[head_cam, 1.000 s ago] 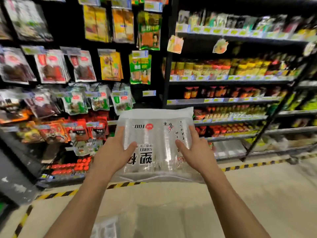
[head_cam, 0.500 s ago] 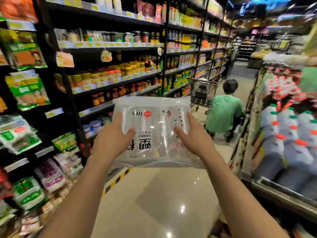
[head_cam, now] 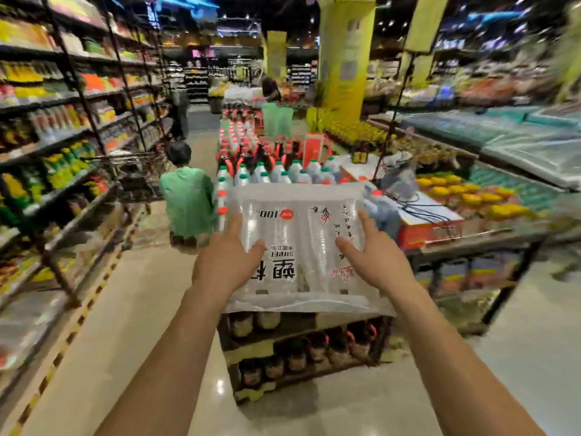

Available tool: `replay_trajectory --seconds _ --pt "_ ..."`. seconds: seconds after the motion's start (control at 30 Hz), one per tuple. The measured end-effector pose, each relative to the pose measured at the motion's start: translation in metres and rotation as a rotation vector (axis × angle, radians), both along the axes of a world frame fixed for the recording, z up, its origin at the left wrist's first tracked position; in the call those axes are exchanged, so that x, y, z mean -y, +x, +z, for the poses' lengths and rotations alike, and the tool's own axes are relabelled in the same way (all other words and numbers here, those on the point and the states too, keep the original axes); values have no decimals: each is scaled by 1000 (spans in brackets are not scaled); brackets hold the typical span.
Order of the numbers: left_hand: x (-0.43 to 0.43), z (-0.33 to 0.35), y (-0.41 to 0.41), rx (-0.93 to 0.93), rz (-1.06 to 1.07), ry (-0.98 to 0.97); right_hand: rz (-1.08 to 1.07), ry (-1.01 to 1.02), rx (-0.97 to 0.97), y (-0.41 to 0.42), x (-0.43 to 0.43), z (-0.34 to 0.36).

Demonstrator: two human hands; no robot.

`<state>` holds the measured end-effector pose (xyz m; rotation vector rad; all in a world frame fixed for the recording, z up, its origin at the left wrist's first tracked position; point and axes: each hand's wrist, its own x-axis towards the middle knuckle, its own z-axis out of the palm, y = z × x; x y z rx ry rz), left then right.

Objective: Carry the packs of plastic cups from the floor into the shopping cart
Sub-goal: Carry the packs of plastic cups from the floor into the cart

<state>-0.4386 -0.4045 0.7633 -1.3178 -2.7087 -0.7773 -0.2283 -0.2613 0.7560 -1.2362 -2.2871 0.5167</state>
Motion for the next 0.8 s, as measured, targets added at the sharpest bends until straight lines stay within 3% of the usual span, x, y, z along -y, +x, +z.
replay_trajectory --seconds 0.37,0.8 --pt "-258 -1 275 55 -417 38 -415 5 3 316 -175 -5" --pt "-525 -12 466 27 -746 71 -730 13 28 516 -368 -27"
